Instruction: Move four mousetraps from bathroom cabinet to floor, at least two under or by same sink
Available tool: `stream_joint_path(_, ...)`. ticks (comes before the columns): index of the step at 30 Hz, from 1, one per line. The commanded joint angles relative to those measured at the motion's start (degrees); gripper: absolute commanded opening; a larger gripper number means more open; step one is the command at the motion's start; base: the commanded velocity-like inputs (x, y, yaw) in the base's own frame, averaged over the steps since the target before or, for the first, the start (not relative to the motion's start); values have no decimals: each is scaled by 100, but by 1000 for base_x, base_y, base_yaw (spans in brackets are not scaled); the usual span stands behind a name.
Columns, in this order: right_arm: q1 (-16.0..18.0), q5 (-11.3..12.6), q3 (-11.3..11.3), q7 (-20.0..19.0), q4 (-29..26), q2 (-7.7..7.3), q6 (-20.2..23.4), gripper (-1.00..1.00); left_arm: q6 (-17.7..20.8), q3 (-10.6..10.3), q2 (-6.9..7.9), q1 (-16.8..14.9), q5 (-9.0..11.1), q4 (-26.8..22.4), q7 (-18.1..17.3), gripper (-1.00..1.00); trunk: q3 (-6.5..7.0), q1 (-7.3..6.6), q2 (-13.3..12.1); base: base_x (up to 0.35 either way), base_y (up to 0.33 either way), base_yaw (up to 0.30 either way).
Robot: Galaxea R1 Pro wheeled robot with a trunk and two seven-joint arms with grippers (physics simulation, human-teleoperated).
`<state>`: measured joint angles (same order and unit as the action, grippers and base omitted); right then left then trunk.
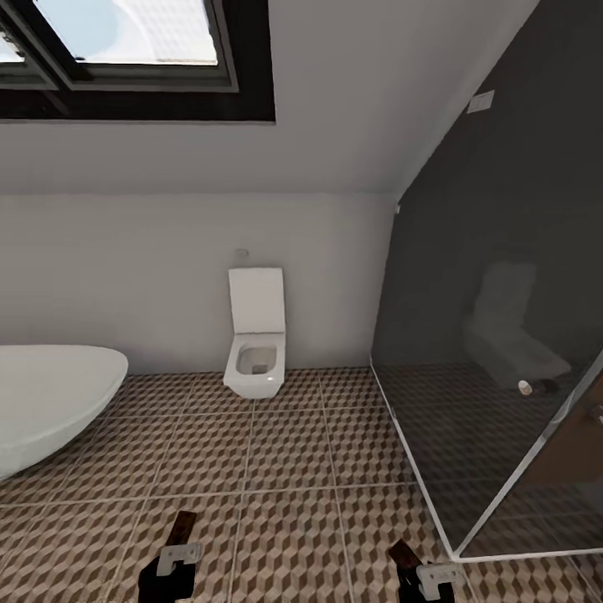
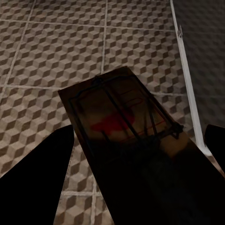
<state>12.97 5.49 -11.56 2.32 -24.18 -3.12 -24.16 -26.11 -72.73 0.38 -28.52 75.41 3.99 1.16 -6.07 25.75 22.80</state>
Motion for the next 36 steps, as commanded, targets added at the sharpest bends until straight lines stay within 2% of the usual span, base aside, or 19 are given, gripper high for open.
stream_joint_path(1, 4, 57, -48, 23, 0, -6, -18, -100, -8, -40, -2, -4, -5, 5, 42, -100, -16, 3, 12, 0, 0, 265)
stream_joint_path(9, 4, 57, -48, 20, 1, -11, -18, -100, -8, -40, -2, -4, -6, 5, 42, -100, -37, 3, 12, 0, 0, 201)
stream_joint_path(32, 4, 59, -52, 3, -5, -13, -27, -100, 9, -40, -2, -2, -7, -1, 64, -100, -39, 3, 12, 0, 0, 6)
stream_joint_path(36, 4, 47, -47, 6, -30, -8, 2, -100, 687, -32, -4, 3, -17, -23, 65, -100, -39, 3, 12, 0, 0, 0)
